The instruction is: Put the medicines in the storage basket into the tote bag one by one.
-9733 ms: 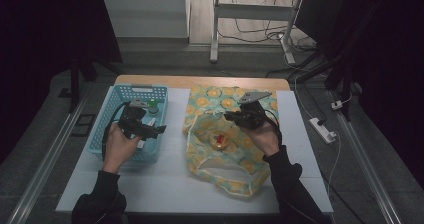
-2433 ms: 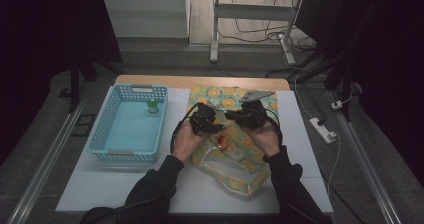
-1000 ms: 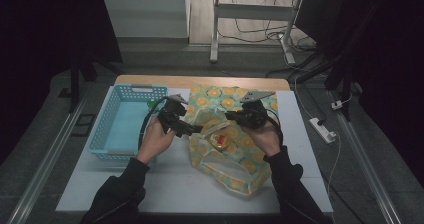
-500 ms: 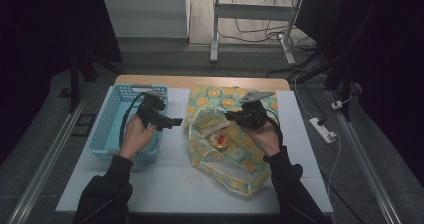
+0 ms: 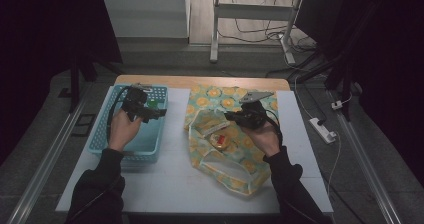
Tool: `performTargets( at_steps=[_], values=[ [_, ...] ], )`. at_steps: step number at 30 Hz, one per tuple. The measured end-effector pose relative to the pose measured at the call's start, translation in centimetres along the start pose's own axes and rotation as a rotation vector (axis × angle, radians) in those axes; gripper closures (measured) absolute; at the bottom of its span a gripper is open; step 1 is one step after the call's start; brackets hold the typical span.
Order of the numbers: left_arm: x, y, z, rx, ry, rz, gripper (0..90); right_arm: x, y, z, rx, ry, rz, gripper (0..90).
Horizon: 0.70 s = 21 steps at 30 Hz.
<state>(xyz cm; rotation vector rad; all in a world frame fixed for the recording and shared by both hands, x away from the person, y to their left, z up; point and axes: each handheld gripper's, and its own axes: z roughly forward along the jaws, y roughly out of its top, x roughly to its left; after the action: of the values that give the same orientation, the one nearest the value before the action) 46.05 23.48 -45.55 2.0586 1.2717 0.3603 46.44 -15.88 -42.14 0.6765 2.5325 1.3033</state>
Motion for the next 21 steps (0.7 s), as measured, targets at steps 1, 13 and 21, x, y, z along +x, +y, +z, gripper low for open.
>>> performTargets(
  at_steps=[1,13,21],
  values=[
    [0.3,0.0,0.1,0.002,0.006,-0.003,0.0,0.0,0.0,0.0,0.000,0.000,0.000,90.0],
    [2.9,1.0,2.1,0.065,0.040,-0.089,0.0,0.0,0.0,0.1,0.003,0.004,0.001,90.0],
    [3.8,1.4,4.3,0.177,0.122,-0.089,1.5,0.0,0.0,0.0,0.002,0.003,0.000,90.0]
  ],
)
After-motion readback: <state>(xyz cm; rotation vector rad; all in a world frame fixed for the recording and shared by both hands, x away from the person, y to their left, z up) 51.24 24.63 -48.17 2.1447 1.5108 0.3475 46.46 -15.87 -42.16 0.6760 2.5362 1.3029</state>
